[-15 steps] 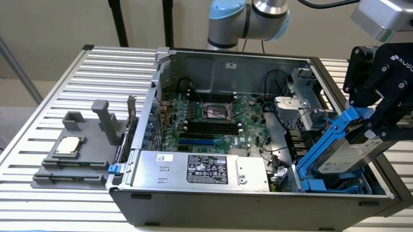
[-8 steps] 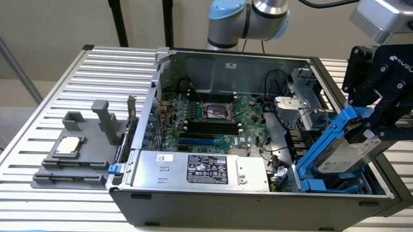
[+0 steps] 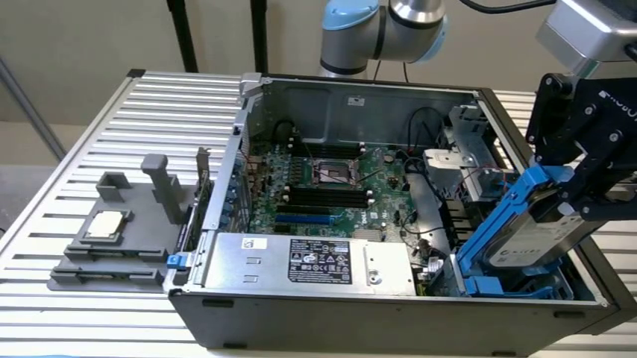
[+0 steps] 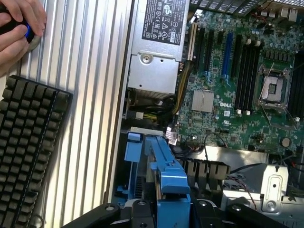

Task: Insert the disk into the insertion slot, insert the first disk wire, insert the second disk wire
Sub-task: 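Insert the disk into the insertion slot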

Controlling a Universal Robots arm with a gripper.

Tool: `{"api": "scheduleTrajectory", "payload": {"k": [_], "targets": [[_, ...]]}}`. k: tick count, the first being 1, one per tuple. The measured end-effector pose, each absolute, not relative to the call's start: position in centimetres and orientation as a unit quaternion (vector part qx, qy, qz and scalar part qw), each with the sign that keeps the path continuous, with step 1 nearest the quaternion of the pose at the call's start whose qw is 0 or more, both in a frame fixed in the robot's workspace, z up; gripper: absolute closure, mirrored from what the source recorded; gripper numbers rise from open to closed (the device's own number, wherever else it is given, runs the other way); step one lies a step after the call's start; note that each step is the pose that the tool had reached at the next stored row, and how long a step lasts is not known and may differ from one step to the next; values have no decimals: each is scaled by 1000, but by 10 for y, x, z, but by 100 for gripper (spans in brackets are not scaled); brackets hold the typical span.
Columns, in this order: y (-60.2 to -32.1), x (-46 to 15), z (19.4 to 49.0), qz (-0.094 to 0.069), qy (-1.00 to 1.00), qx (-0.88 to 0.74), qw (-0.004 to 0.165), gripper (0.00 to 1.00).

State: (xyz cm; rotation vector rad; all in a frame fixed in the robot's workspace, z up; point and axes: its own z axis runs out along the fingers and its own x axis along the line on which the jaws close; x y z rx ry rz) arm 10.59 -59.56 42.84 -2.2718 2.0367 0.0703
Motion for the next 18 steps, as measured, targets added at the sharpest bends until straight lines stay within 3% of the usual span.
{"api": "scheduleTrajectory", "payload": {"k": [18], "targets": [[-599,103,427,31,675,-735,54,67]]}}
